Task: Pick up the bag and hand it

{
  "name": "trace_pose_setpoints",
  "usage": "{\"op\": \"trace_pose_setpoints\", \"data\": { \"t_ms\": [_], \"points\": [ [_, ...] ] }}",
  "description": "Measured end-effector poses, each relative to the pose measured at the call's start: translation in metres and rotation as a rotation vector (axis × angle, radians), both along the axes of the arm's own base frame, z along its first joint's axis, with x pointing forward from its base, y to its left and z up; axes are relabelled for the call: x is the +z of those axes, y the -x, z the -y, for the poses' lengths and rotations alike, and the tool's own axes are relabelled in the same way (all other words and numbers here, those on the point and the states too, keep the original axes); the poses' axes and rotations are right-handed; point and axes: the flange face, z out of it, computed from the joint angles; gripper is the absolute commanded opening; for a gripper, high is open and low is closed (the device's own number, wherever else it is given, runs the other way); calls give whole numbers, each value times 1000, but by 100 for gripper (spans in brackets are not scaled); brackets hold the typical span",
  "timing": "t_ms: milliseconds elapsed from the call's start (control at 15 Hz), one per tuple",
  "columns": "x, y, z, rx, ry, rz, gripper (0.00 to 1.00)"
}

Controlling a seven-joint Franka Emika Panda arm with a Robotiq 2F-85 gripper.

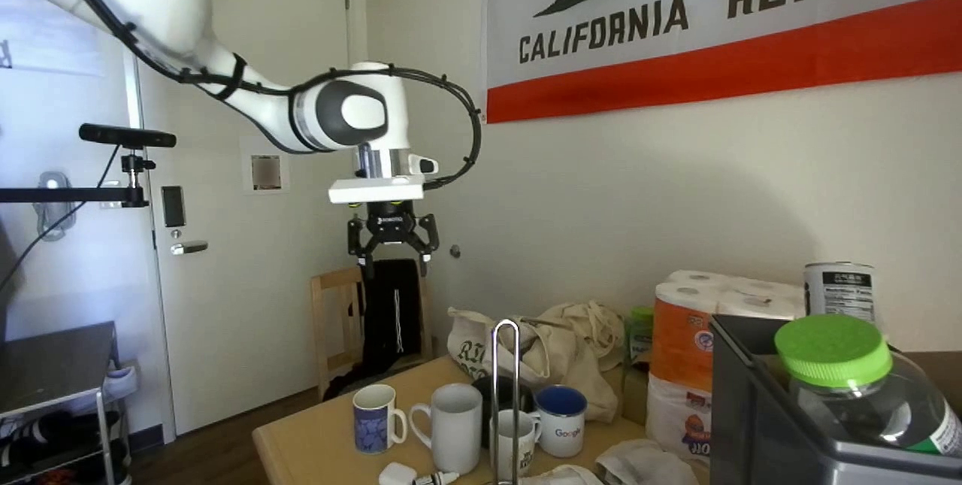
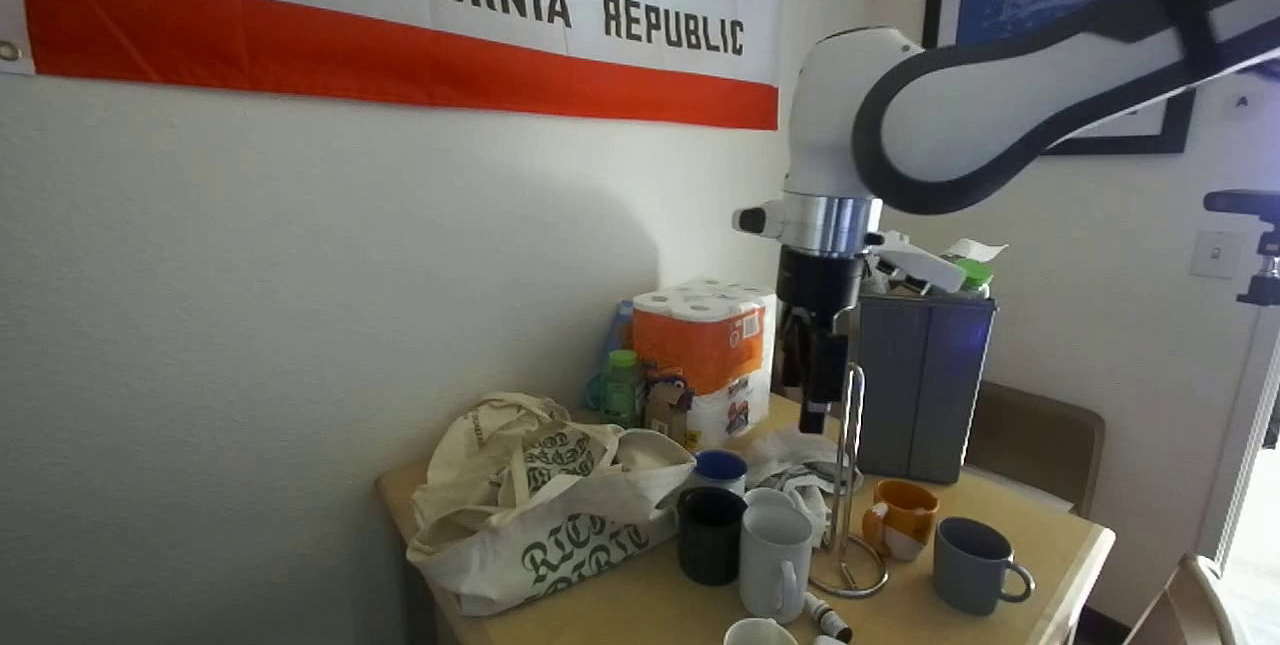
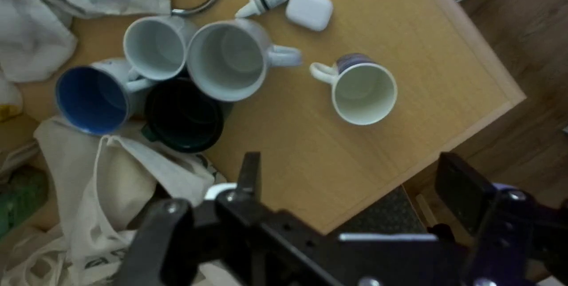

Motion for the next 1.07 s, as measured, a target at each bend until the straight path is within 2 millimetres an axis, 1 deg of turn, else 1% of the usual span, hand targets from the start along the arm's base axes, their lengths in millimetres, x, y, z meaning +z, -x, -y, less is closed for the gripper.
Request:
{"op": "trace_pose_setpoints", "data": {
  "t_ms": [133, 267, 400, 533, 667, 800, 933, 1067],
  "points": [
    [-15, -38, -4, 84, 40, 30, 100],
    [-27, -71, -12, 166, 80, 63, 100],
    [-38, -97, -24, 241, 109, 97, 100],
    [-51, -119, -38, 302, 130, 129, 100],
    [-66, -134, -53, 339, 142, 159, 100],
    [-84, -143, -68, 369, 144, 173, 100],
    [-100, -147, -79, 391, 151, 167, 100],
    [-105, -148, -84, 397, 151, 165, 100]
  ]
}}
